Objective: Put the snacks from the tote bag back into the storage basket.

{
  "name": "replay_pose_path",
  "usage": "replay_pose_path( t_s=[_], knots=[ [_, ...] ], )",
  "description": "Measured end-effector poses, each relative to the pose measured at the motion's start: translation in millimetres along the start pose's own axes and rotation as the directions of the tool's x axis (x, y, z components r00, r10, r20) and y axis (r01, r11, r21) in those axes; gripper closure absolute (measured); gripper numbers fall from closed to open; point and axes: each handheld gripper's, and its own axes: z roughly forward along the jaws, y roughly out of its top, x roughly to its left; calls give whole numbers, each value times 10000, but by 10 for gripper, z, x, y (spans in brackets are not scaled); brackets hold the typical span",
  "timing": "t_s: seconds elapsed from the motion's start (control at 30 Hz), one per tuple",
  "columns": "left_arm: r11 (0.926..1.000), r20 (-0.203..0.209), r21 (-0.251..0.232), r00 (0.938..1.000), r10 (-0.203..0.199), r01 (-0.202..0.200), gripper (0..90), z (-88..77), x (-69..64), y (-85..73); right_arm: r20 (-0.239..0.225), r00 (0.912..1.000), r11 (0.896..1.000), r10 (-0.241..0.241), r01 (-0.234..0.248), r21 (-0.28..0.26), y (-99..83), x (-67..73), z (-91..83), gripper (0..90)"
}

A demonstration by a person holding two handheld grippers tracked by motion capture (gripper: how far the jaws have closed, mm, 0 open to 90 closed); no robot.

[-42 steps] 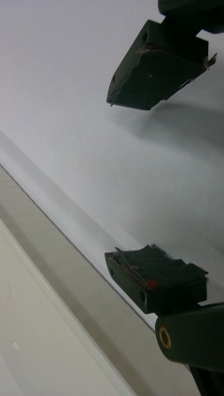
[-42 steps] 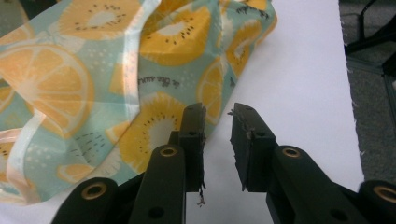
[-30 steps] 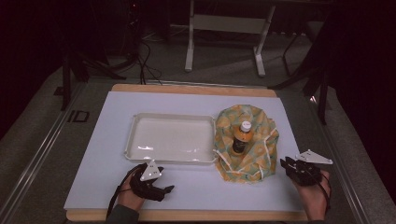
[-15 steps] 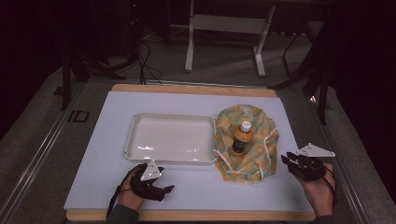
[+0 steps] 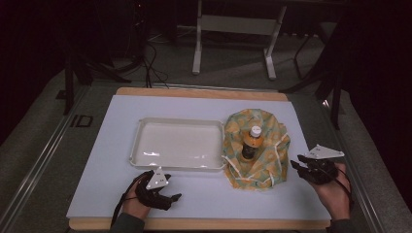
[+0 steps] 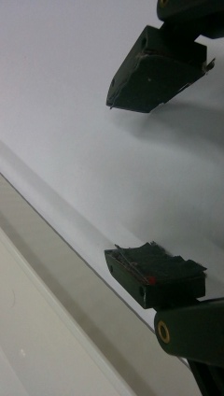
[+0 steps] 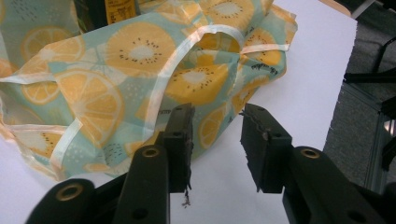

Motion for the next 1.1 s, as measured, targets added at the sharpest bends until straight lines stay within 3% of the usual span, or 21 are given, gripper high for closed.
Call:
replay_pose_path(
  t_s=[0.37, 1.1],
  knots=[
    [10000, 87, 26, 10000, 29, -30, 231, 2, 2, 1, -114, 9991, 9990, -418, 419, 131, 63, 11, -50, 579],
    [9999, 72, 106, 9999, 119, -119, 231, 9, -9, 4, -591, 9881, 9883, -1420, 1449, 474, 220, 73, -112, 618]
  ],
)
